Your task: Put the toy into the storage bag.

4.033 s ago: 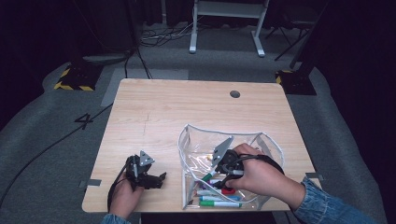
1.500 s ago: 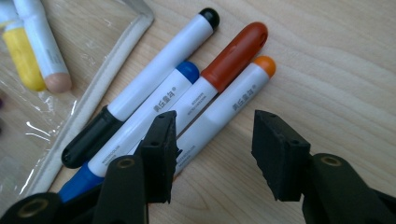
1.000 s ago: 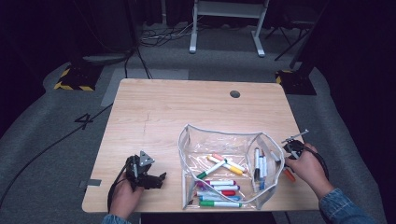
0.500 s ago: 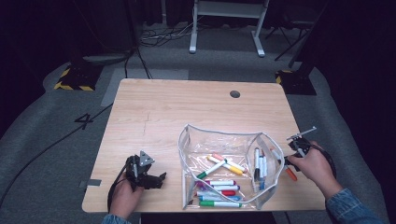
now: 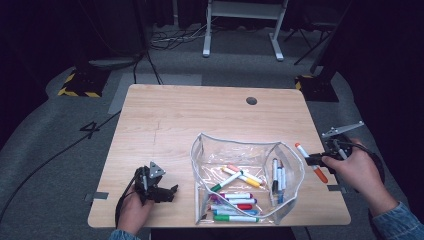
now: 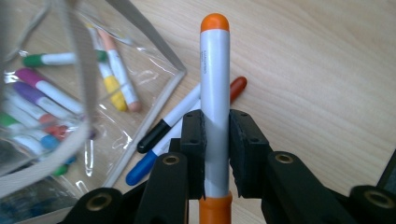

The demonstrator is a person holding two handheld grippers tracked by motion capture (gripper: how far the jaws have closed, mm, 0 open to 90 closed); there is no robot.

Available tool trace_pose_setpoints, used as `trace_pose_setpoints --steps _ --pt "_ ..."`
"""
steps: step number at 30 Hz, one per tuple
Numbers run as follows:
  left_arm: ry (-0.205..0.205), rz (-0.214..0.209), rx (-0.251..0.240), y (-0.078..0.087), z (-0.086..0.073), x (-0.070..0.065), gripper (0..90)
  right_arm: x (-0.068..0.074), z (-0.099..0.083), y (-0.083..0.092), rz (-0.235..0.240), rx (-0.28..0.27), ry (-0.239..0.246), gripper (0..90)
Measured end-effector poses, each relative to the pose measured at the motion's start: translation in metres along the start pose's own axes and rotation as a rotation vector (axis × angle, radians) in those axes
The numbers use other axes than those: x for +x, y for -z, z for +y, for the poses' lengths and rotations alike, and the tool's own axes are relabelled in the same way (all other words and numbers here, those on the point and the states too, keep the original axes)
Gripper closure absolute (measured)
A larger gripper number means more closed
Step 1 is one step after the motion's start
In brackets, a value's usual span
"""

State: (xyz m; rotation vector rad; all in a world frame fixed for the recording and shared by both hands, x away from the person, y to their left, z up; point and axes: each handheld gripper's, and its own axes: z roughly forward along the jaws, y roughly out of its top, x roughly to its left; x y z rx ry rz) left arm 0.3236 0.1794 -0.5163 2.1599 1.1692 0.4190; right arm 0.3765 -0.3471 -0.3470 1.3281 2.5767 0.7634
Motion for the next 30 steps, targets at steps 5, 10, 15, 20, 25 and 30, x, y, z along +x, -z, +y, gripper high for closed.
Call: trace_pose_setpoints --steps 5,10,15,20,25,30 --pt "0.003 0.0 0.0 0.0 0.0 0.0 0.0 0.017 0.013 0.02 0.002 -0.017 0.059 77.1" --pt "0.002 0.0 0.001 0.0 0.0 0.0 0.0 0.036 0.025 0.036 0.017 -0.038 0.125 77.1" --pt "0.002 0.0 0.001 0.0 0.0 0.0 0.0 0.061 0.036 0.047 0.05 -0.065 0.191 77.2" --pt "0.001 0.001 0.001 0.0 0.0 0.0 0.0 0.086 0.048 0.053 0.082 -0.066 0.259 77.1" --pt "0.002 0.0 0.001 0.0 0.0 0.0 0.0 0.109 0.058 0.051 0.111 -0.047 0.33 77.2" --pt "0.003 -0.001 0.0 0.0 0.0 0.0 0.0 0.13 0.066 0.043 0.148 -0.022 0.394 77.1"
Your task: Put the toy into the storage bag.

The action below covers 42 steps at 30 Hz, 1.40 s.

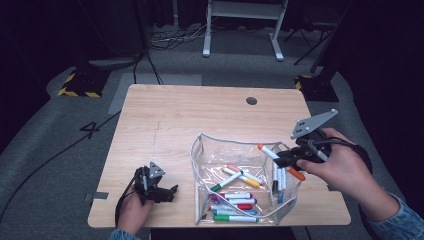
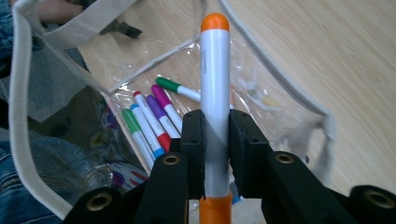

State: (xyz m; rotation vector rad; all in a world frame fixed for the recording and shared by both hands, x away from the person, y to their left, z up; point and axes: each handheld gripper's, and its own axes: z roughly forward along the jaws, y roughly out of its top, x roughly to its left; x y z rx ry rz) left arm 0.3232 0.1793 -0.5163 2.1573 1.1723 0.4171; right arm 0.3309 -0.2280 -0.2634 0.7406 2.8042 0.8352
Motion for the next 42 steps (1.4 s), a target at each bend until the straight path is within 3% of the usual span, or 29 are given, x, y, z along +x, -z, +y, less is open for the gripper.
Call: trace_pose_setpoints --steps 13,18,27,42 --pt "0.0 0.001 0.001 0.0 0.0 0.0 0.0 0.033 0.026 -0.041 0.106 0.1 0.121 77.1" --pt "-0.001 0.0 0.0 0.0 0.0 0.0 0.0 0.043 0.031 -0.056 0.13 0.162 0.155 77.1" --pt "-0.001 0.0 0.0 0.0 0.0 0.0 0.0 0.057 0.033 -0.087 0.18 0.245 0.19 77.1" --pt "-0.001 0.001 0.0 0.0 0.0 0.0 0.0 0.07 0.027 -0.125 0.212 0.338 0.257 77.1"
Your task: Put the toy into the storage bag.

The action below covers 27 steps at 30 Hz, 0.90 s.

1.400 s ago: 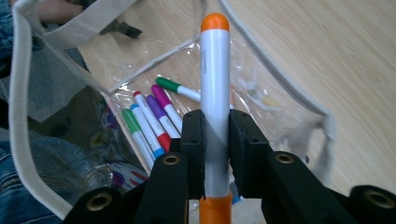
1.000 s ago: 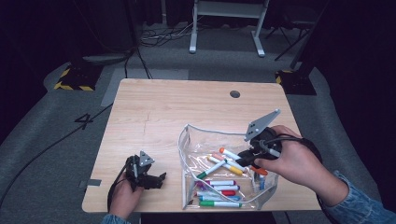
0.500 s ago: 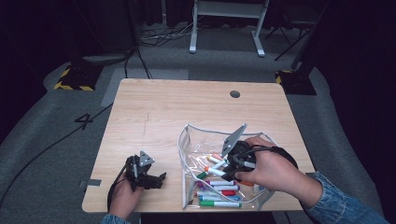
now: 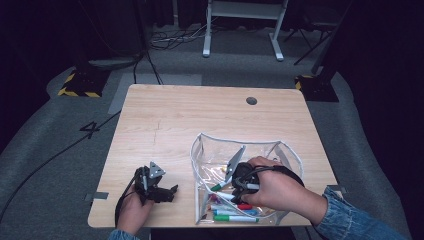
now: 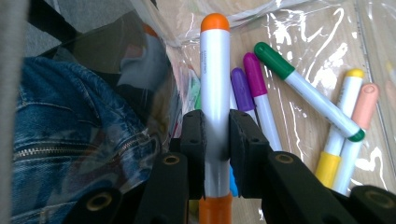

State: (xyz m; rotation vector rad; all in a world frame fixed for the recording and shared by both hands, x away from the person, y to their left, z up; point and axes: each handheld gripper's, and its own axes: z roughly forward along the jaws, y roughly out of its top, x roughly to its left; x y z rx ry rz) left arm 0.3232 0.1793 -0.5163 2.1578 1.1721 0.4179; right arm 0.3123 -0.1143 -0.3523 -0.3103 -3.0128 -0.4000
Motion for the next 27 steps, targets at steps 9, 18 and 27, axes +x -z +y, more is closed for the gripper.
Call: trace_pose_setpoints --steps 9,18,27 --pt "-0.001 0.0 0.001 0.0 0.0 0.0 0.0 -0.002 0.003 -0.019 0.011 0.044 0.038 77.1" --pt "0.0 0.0 0.001 0.0 0.0 0.0 0.0 -0.007 0.001 -0.036 0.009 0.082 0.081 70.2" --pt "-0.001 0.001 0.001 0.0 0.0 0.0 0.0 -0.01 -0.004 -0.003 -0.086 -0.064 0.075 58.3"
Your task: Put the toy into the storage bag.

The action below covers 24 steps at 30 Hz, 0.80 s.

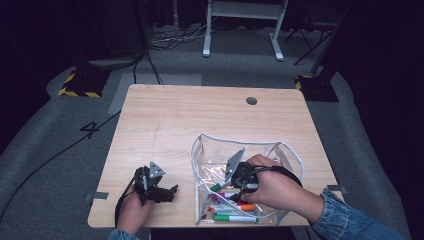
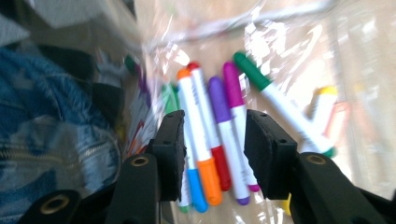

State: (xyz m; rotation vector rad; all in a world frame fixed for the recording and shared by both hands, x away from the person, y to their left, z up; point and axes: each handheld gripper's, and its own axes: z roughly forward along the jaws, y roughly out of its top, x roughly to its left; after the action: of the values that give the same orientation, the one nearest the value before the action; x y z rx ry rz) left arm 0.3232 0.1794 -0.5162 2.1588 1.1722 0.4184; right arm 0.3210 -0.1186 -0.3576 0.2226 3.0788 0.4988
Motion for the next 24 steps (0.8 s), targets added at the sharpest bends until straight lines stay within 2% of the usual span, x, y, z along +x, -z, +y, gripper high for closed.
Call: trace_pose_setpoints --steps 6,8,10,17,24 --pt "0.0 0.0 0.0 0.0 0.0 0.0 0.0 -0.006 -0.008 0.032 -0.083 -0.142 -0.049 53.6" --pt "0.0 0.0 0.0 0.0 0.0 0.0 0.0 -0.009 -0.013 0.043 -0.097 -0.171 -0.067 53.5" --pt "-0.001 -0.001 0.0 0.0 0.0 0.0 0.0 -0.013 -0.018 0.055 -0.131 -0.217 -0.088 51.5" --pt "-0.001 0.0 0.0 0.0 0.0 0.0 0.0 -0.027 -0.047 0.088 -0.2 -0.284 -0.191 48.4" --pt "0.0 -0.001 0.0 0.0 0.0 0.0 0.0 -0.041 -0.08 0.106 -0.249 -0.337 -0.295 44.3"
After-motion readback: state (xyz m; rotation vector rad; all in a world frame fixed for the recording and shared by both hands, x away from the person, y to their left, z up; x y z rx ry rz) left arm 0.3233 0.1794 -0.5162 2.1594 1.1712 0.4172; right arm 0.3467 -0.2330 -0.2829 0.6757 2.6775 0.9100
